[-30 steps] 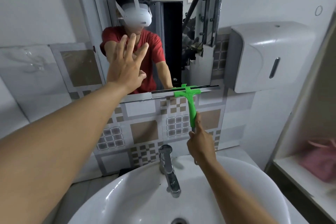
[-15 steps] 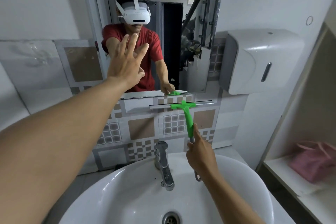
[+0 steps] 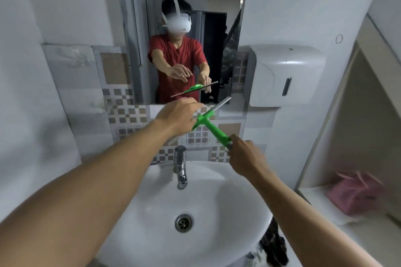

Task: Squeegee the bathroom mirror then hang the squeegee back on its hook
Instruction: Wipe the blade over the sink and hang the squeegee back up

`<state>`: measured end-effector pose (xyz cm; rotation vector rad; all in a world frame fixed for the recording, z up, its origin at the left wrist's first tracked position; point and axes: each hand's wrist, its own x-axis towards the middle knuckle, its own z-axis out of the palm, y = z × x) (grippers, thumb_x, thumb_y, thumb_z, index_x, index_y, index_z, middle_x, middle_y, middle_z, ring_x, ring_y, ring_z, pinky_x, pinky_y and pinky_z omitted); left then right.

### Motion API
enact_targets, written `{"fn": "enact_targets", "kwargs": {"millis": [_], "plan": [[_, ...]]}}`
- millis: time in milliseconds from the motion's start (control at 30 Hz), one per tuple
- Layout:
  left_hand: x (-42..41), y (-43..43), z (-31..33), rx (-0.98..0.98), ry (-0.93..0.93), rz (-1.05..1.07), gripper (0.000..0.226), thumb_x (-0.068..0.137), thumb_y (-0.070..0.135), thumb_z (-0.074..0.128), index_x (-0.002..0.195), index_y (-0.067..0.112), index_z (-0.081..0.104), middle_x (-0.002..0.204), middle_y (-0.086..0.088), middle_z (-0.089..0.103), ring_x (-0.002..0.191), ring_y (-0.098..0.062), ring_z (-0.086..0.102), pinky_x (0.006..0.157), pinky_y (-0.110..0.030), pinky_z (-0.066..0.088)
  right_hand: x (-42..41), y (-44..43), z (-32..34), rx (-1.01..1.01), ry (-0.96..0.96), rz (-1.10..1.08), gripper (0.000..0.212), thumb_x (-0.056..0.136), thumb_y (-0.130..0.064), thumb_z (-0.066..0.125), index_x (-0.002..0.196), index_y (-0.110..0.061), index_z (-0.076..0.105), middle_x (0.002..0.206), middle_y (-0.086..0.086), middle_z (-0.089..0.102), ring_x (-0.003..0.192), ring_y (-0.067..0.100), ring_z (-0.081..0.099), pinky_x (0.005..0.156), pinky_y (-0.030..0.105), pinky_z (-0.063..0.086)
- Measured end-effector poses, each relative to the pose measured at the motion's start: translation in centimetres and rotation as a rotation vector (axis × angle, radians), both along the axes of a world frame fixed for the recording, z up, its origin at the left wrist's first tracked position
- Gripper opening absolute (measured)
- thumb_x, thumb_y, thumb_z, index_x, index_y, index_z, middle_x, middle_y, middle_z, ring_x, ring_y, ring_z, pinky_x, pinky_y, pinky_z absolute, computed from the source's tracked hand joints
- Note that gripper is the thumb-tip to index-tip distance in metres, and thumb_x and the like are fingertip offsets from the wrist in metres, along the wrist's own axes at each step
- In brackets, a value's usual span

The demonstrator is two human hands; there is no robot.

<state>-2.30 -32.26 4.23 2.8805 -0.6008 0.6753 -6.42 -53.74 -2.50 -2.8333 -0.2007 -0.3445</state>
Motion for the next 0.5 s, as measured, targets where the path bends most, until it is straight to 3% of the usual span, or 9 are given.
{"fn": "enact_targets", "kwargs": {"millis": [100,267,400,500], "plan": [[-3.1,-2.6,-0.6,0.004,0.055,-0.044,0.046,0.088,0.013,0.070,0.133,0.019,0.066,0.128,-0.007,0.071,0.117,-0.028,0.065,0.097,-0.050,0.056,-1.0,-1.0,2.6,-0.122,-0.080,0.087,0.018,0.097,-0.012,0.054,0.112,-0.019,0.059,0.085,0.006,0.068,0.066,0.025,0.063,0.061,0.037,0.056],[-6.4,-4.6,0.2,-0.016,0.175,-0.029,0.027,0.087,0.008,0.074,0.112,0.019,0.076,0.103,-0.002,0.075,0.095,-0.021,0.067,0.088,-0.042,0.056,-2.4,-2.0,5.7,-0.209,-0.118,0.199,0.015,0.097,-0.017,0.055,0.108,-0.024,0.063,0.081,0.000,0.067,0.067,0.020,0.064,0.065,0.038,0.061],[-8.1,-4.7,1.1,-0.024,0.181,-0.015,0.025,0.084,0.000,0.074,0.100,0.020,0.075,0.093,0.001,0.072,0.085,-0.018,0.066,0.076,-0.033,0.052,-3.5,-2.2,7.2,-0.234,-0.163,0.309,0.019,0.097,-0.019,0.057,0.115,-0.024,0.062,0.087,0.001,0.071,0.072,0.021,0.067,0.068,0.040,0.062],[-8.9,-4.4,1.5,-0.017,0.145,0.016,0.023,0.084,0.001,0.075,0.095,0.020,0.072,0.090,0.002,0.071,0.083,-0.020,0.067,0.071,-0.035,0.053,-3.9,-2.3,8.3,-0.223,-0.182,0.337,0.023,0.096,-0.025,0.063,0.119,-0.024,0.064,0.091,0.000,0.073,0.073,0.019,0.066,0.062,0.032,0.056]]}}
